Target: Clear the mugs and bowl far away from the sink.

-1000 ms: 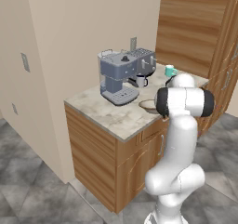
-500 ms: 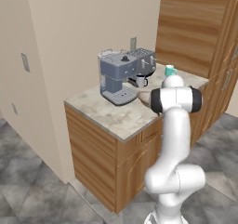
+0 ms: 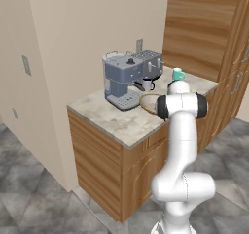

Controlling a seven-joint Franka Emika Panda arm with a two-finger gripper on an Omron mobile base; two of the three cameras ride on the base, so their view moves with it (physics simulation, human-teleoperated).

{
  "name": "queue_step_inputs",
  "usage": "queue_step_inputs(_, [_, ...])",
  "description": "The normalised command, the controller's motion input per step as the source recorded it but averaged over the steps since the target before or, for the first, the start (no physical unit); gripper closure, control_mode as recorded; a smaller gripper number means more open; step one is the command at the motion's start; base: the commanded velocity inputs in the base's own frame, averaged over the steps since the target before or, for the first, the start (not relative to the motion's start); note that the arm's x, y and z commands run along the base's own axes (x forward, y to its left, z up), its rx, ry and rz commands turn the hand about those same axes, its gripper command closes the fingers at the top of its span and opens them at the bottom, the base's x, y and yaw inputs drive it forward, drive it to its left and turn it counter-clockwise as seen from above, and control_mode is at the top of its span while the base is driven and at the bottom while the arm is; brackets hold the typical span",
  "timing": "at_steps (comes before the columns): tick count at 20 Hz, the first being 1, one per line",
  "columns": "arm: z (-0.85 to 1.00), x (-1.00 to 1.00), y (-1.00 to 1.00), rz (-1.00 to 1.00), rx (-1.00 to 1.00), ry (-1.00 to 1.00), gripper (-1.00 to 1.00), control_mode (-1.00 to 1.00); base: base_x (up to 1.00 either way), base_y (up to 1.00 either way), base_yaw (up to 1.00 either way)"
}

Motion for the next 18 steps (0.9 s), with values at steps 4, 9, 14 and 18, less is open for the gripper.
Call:
queue_step_inputs(4, [0.18, 0.37, 0.00, 0.00, -0.02, -0.10, -1.00, -1.00, 0.00, 0.00, 0.00])
queue_step_inputs(9, [0.49, 0.03, -0.03, 0.00, 0.00, -0.13, -1.00, -1.00, 0.00, 0.00, 0.00])
queue_step_inputs(14, [0.63, -0.55, -0.16, 0.00, 0.03, -0.14, -1.00, -1.00, 0.00, 0.00, 0.00])
queue_step_inputs(18, [0.90, -1.00, -0.04, 0.00, 0.04, -0.08, -1.00, -1.00, 0.00, 0.00, 0.00])
